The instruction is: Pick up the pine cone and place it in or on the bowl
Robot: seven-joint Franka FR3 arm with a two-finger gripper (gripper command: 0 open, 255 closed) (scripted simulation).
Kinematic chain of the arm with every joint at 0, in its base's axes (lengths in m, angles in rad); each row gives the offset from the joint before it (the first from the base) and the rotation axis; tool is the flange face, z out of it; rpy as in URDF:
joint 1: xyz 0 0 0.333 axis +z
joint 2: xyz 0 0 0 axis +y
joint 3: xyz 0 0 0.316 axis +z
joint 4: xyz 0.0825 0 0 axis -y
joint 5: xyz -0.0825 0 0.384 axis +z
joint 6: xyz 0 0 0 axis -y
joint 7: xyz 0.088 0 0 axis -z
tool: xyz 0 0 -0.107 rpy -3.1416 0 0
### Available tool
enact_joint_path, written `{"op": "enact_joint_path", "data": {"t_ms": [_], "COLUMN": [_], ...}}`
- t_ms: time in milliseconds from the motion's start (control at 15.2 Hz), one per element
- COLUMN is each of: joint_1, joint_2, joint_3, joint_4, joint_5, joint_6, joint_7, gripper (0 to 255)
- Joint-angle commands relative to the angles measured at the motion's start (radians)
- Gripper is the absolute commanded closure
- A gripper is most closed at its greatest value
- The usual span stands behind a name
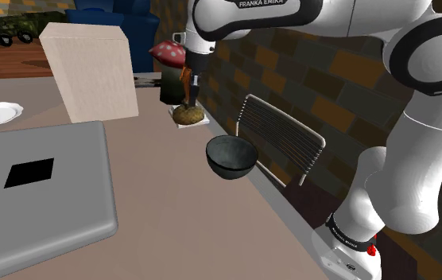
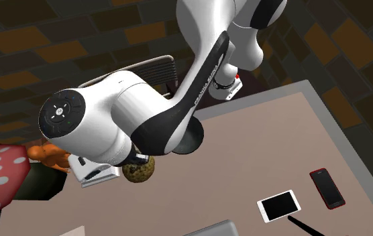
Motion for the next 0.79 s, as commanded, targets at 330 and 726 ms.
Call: {"op": "enact_joint_path", "data": {"t_ms": [330, 726], "joint_1": [-0.002, 0.019], "joint_2": [0.004, -0.158], "joint_3": [-0.002, 0.012], "joint_4": [0.099, -0.041], "joint_5": [-0.001, -0.038], "joint_6": [-0.095, -0.112], "joint_7": [0.004, 0.043], "gripper": [255, 255]}}
